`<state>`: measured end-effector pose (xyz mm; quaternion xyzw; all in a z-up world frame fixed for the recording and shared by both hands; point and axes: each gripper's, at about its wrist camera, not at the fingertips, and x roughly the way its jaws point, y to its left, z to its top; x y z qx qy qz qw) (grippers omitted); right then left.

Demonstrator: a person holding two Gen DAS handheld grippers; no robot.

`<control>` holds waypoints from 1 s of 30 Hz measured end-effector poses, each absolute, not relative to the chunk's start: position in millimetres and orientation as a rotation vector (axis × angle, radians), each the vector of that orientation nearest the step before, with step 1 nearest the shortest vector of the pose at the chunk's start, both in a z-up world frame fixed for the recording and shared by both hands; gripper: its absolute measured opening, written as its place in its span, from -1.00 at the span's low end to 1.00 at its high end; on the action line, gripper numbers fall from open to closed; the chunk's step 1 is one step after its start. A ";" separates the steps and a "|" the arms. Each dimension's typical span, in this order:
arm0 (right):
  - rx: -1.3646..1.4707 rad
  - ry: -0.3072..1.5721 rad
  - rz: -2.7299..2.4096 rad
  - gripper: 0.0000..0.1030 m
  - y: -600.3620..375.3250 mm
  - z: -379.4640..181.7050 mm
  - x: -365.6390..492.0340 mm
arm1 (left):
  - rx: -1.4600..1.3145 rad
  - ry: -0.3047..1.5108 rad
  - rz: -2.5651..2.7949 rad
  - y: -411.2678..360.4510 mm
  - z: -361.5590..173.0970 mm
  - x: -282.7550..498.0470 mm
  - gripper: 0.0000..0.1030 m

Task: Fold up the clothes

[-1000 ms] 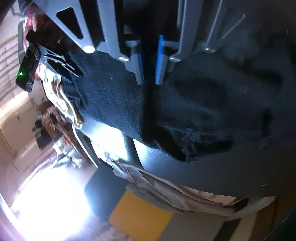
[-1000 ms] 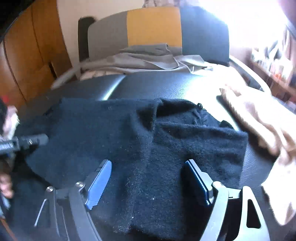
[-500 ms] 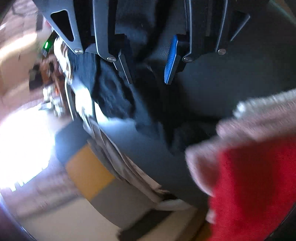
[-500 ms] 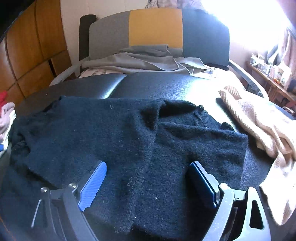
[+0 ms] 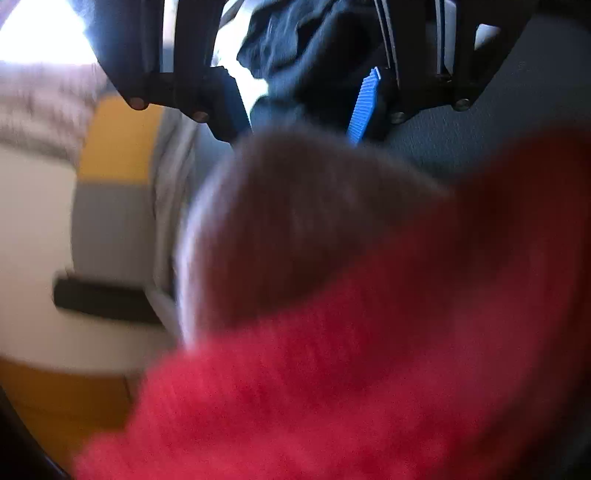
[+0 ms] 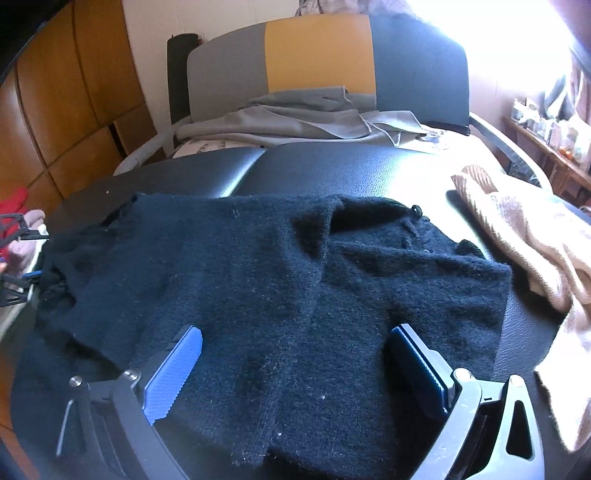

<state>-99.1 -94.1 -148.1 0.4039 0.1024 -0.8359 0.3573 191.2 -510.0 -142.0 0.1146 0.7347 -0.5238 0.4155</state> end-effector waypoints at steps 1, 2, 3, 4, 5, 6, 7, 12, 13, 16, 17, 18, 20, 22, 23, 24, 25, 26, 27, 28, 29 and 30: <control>1.041 0.255 -2.153 1.00 -93.3 -147.9 -99.1 | 0.276 1.830 -1.287 -512.7 -143.7 189.9 0.00; 1.040 0.246 -2.149 1.00 -92.6 -147.8 -99.1 | 0.251 1.827 -1.253 -515.2 -146.5 189.5 0.00; 1.039 0.238 -2.145 1.00 -91.9 -147.6 -99.2 | 0.215 1.831 -1.225 -516.6 -147.8 189.6 0.00; 1.037 0.230 -2.142 1.00 -91.3 -147.4 -99.2 | 0.214 1.818 -1.234 -517.6 -147.8 186.8 0.00; 1.036 0.222 -2.139 1.00 -90.7 -147.2 -99.2 | 0.224 1.800 -1.252 -518.5 -147.5 183.1 -0.05; 1.034 0.211 -2.134 1.00 -90.0 -147.0 -99.2 | 0.233 1.781 -1.271 -519.4 -147.3 179.4 -0.10; 1.033 0.201 -2.130 1.00 -89.2 -146.8 -99.5 | 0.243 1.763 -1.289 -520.4 -147.0 175.8 -0.27; 1.031 0.161 -2.117 1.00 -86.3 -146.3 -100.9 | 0.297 1.652 -1.431 -515.5 -140.7 159.1 -0.68; 1.031 0.160 -2.117 1.00 -86.2 -146.3 -100.9 | 0.314 1.622 -1.476 -512.9 -137.2 154.9 -0.70; 1.033 0.171 -2.121 1.00 -87.7 -146.4 -99.8 | 0.356 1.464 -1.693 -496.5 -110.4 133.6 -0.70; 1.034 0.178 -2.123 1.00 -88.7 -146.3 -99.3 | 0.373 1.404 -1.778 -488.9 -99.3 124.2 -0.71; 1.035 0.187 -2.125 1.00 -89.7 -146.5 -98.9 | 0.399 1.335 -1.876 -478.8 -87.5 112.6 -0.71; 1.037 0.201 -2.130 1.00 -91.5 -147.0 -98.1 | 0.473 1.155 -2.101 -451.3 -61.8 93.4 -0.71; 1.040 0.216 -2.136 1.00 -93.4 -147.3 -97.4 | 0.558 0.976 -2.291 -417.6 -47.4 82.1 -0.71; 1.041 0.223 -2.138 1.00 -94.2 -147.4 -97.1 | 0.613 0.890 -2.371 -397.5 -47.1 77.5 -0.71; 1.042 0.229 -2.141 1.00 -94.8 -147.6 -96.8 | 0.668 0.799 -2.447 -377.4 -46.8 72.9 -0.71; 1.042 0.233 -2.143 1.00 -95.2 -147.7 -96.7 | 0.723 0.704 -2.520 -357.3 -46.6 68.2 -0.71; 1.042 0.236 -2.144 1.00 -95.3 -147.8 -96.7 | 0.778 0.604 -2.589 -337.3 -46.3 63.6 -0.67; 1.043 0.236 -2.144 1.00 -95.4 -147.9 -96.8 | 0.833 0.500 -2.655 -317.2 -46.1 59.0 -0.64; 1.044 0.236 -2.144 1.00 -95.5 -148.0 -96.9 | 0.888 0.391 -2.716 -297.1 -45.8 54.4 -0.63; 1.044 0.236 -2.144 1.00 -95.3 -148.1 -97.0 | 0.928 0.353 -2.731 -284.6 -51.4 56.6 -0.63; 1.045 0.235 -2.144 1.00 -95.1 -148.2 -97.1 | 0.964 0.334 -2.734 -274.2 -58.7 60.8 -0.63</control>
